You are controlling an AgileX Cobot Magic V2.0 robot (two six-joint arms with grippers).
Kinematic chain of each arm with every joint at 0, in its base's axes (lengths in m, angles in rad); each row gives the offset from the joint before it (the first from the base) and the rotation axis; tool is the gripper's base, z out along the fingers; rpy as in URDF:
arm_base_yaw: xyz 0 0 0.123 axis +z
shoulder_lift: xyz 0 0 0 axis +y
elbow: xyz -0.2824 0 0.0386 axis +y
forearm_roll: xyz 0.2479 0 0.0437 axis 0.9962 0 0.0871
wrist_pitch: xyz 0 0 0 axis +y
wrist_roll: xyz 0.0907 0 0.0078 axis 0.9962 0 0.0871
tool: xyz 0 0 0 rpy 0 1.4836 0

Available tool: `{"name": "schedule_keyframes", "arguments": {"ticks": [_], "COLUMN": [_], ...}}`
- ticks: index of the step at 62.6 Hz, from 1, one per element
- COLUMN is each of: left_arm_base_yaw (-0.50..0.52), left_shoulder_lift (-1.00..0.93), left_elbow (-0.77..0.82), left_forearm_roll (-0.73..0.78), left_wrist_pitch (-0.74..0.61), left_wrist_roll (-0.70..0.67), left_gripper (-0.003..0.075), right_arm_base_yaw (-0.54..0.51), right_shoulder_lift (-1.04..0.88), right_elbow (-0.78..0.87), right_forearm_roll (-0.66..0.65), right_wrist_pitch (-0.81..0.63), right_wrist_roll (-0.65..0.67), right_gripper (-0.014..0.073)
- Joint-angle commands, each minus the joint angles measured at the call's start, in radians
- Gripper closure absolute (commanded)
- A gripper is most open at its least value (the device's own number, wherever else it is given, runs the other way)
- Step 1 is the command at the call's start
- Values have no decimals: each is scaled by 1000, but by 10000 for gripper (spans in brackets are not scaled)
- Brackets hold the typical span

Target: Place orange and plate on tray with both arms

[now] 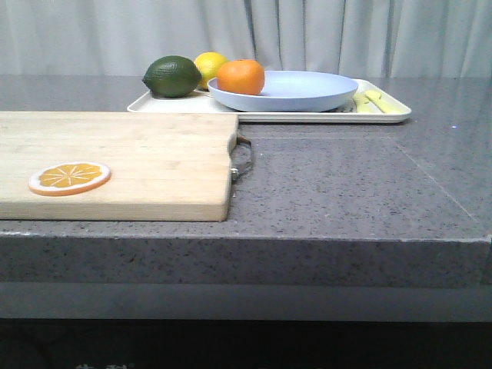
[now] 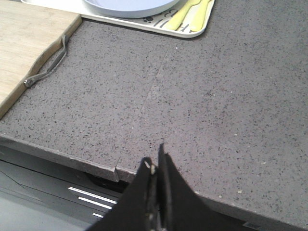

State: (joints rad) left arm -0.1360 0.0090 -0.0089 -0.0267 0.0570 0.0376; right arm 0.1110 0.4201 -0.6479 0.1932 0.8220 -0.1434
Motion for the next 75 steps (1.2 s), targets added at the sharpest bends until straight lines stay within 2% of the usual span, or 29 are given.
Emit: {"name": "schedule_keyframes", "arguments": {"ticks": [1,9,75], "left_arm_base_yaw": [4,4,4], "left_shoulder_lift": [-23,-36,-36], "left_elbow": [16,16,16], "left_forearm_roll": [-41,-55,-55], "left_wrist_pitch": [-151,-113,-112], "left_wrist_roll": [-8,-8,-8], "left_gripper": [738,738,738], "right_arm_base_yaw": [1,1,1], "right_shoulder_lift": [6,7,8], "right_elbow": [-24,-24,-24], "right_forearm_roll": [5,5,5], "right_wrist_pitch": [-71,-68,-68], "right_wrist_roll": [-8,-8,-8], "right_gripper": [663,663,663]}}
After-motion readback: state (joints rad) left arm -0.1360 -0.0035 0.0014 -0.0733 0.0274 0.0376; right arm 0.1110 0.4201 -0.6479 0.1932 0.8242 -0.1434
